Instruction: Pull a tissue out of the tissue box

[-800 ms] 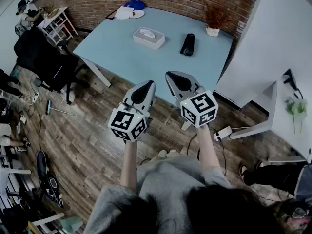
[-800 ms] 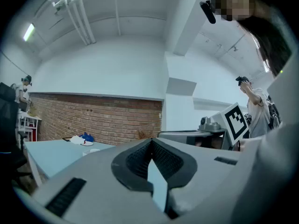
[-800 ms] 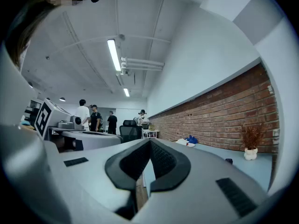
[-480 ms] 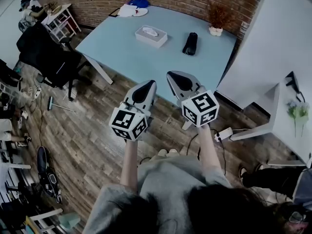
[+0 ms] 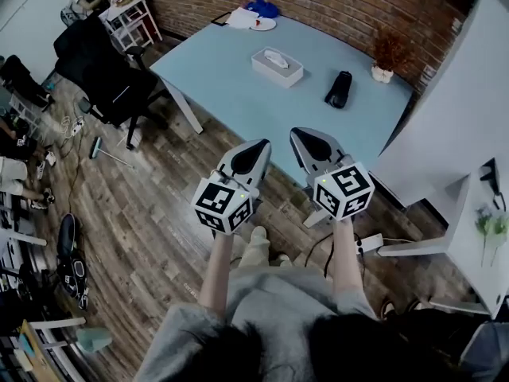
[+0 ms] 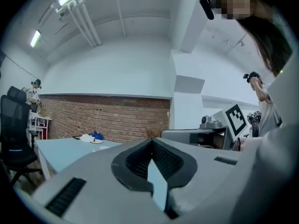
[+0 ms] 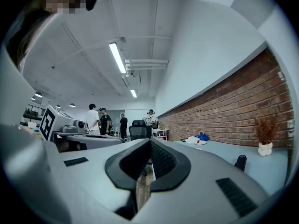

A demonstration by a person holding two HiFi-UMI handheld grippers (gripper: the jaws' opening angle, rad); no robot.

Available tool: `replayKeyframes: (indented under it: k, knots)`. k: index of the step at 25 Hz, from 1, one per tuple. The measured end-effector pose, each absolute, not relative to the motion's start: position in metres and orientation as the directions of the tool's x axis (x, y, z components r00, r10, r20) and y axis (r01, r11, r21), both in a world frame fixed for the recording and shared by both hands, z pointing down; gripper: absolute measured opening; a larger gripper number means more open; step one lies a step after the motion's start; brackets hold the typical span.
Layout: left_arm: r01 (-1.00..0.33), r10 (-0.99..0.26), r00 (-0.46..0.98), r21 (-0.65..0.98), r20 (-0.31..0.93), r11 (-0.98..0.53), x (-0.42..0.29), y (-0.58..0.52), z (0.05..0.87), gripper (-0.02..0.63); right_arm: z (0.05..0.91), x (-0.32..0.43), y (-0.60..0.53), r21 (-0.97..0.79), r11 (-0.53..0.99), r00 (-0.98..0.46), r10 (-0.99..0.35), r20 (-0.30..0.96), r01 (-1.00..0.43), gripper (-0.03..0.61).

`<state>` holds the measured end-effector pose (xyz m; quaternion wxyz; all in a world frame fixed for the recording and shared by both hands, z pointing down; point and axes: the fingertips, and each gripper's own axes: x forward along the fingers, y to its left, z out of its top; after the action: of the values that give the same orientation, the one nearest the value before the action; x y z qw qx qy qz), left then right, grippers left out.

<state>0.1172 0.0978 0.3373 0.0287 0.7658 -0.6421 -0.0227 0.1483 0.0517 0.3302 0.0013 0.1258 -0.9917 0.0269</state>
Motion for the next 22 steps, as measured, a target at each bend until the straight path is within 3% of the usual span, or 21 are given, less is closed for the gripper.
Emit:
replayKeyframes:
  k: [11,22]
  knots:
    - [-0.988,-0.993,0.120,0.100,0.012,-0.118,0.049,0.079,0.347,0.003,0.347,0.082,0.026,-0.063,0.972,-0.973,-0.222,0.060,-0.226,-0.002]
    - [-0.985,-0.988,0.150,0.089,0.028,-0.147,-0.032,0.034,0.348,0.003,0.354,0.015,-0.025,-0.098,0.954,-0.958,-0.280,0.056,-0.284,-0.002]
